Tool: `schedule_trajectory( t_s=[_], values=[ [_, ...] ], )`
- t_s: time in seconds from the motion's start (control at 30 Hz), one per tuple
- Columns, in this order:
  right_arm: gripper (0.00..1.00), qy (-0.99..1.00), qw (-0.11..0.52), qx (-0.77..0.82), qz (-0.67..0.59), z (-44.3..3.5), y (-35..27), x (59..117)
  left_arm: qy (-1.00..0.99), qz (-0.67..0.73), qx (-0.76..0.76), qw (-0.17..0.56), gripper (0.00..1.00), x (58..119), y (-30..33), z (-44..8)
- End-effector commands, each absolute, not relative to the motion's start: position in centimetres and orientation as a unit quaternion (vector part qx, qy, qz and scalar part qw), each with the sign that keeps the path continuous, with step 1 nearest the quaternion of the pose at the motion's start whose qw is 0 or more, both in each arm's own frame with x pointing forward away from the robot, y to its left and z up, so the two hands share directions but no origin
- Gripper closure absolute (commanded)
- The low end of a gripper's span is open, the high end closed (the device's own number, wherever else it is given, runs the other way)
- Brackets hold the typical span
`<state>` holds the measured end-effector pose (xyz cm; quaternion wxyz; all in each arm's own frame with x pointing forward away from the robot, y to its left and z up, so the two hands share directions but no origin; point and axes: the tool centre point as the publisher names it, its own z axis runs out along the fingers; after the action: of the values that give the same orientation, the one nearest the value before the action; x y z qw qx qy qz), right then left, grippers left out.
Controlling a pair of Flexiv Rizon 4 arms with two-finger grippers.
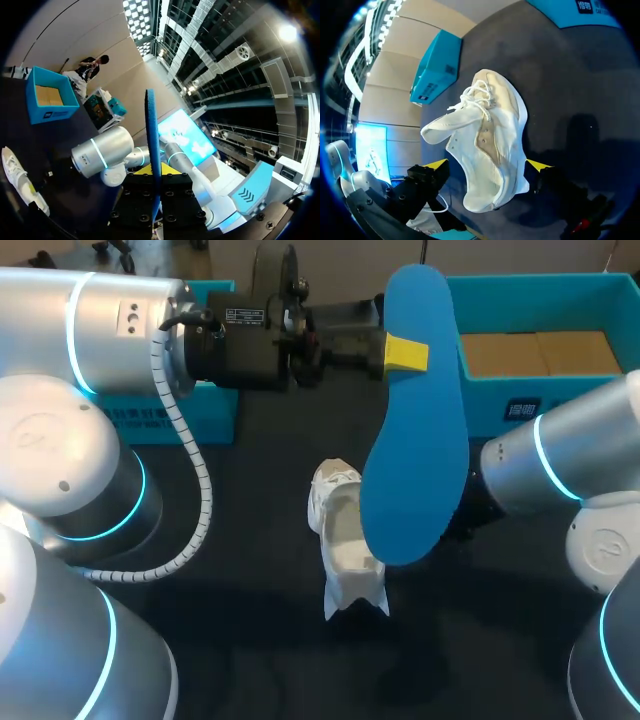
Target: Take the shoe out of the shoebox, open the shoe tongue, remove and reinsert the insole, then place the shoe into the shoebox
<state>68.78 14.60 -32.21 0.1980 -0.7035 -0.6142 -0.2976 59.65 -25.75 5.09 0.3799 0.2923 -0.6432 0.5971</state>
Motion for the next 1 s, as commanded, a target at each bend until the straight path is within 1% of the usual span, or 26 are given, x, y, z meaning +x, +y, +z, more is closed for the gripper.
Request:
schedule_trajectory(
  t_s=[0.03,0.17,0.33,0.47,0.67,0.8,0.9,0.93,1.0],
  values=[
    [0.00,-0.614,0.197,-0.704,-0.298,-32.3,14.7,68.7,-0.642,0.599,0.292,0.380,1.00,59.6,-25.9,4.9],
    [0.00,-0.614,0.197,-0.704,-0.298,-32.3,14.7,68.7,-0.642,0.599,0.292,0.380,1.00,59.6,-25.9,4.9],
    [0.00,-0.618,0.238,-0.675,-0.326,-28.9,14.9,68.7,-0.642,0.599,0.292,0.380,1.00,59.6,-25.9,4.9],
    [0.00,-0.616,0.248,-0.668,-0.335,-27.1,14.9,69.1,-0.642,0.599,0.292,0.380,1.00,59.6,-25.9,4.9],
    [0.00,-0.582,0.279,-0.656,-0.392,-24.6,15.0,70.0,-0.642,0.599,0.292,0.380,1.00,59.6,-25.9,4.9],
    [0.00,-0.548,0.308,-0.647,-0.431,-22.4,14.0,70.5,-0.642,0.599,0.292,0.380,1.00,59.6,-25.9,4.9],
    [0.00,-0.552,0.319,-0.628,-0.446,-20.9,13.4,70.6,-0.642,0.599,0.292,0.380,1.00,59.6,-25.9,4.9],
    [0.00,-0.559,0.310,-0.631,-0.439,-20.4,13.1,70.7,-0.642,0.599,0.292,0.380,1.00,59.6,-25.9,4.9],
    [0.00,-0.541,0.333,-0.619,-0.463,-19.0,12.6,70.8,-0.642,0.599,0.292,0.380,1.00,59.6,-25.9,4.9]
  ],
)
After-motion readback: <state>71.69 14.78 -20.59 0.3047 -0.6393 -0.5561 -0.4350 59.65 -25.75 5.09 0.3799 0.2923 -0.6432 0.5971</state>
